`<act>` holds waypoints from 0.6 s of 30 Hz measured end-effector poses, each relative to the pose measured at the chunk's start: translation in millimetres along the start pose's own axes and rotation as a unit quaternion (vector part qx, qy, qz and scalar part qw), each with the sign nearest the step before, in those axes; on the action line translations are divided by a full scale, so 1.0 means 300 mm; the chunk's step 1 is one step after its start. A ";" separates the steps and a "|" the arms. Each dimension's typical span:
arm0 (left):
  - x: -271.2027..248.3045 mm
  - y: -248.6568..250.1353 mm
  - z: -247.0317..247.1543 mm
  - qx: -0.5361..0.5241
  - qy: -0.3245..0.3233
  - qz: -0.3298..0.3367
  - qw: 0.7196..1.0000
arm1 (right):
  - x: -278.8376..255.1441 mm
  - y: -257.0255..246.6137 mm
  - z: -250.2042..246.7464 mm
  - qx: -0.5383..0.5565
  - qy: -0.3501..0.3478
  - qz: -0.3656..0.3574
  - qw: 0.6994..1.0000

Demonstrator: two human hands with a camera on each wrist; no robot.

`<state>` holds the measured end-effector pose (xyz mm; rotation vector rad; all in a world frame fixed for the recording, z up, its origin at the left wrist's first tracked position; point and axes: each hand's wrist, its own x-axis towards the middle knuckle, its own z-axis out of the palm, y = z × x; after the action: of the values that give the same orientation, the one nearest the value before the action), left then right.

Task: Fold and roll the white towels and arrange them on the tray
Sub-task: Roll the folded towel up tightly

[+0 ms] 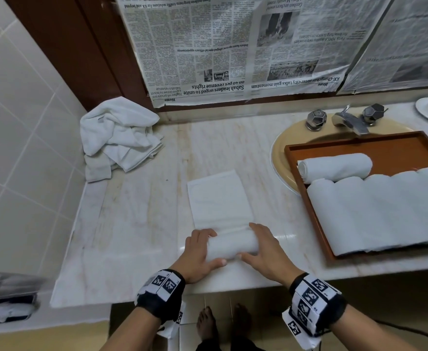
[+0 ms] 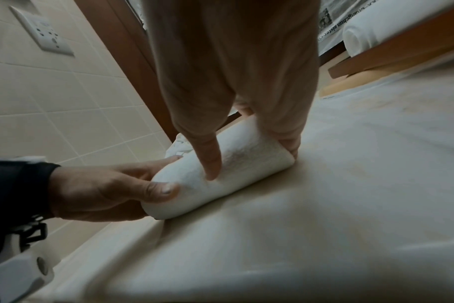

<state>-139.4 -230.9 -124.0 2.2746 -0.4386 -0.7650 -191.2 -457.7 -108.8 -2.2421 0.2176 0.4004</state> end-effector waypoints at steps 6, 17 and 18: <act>-0.011 -0.023 -0.008 -0.024 0.040 0.012 0.999 | 0.003 0.020 -0.014 -0.096 -0.005 -0.077 0.992; -0.012 -0.017 -0.001 0.011 0.161 0.026 0.987 | 0.105 0.004 -0.096 -0.070 -0.041 -0.065 0.995; -0.006 -0.017 -0.011 0.004 0.151 0.012 0.989 | 0.103 0.002 -0.091 -0.088 -0.032 -0.066 0.993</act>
<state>-138.3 -224.6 -125.0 2.3386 -0.3255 -0.3975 -156.5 -479.7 -103.7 -2.3964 0.0002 0.4331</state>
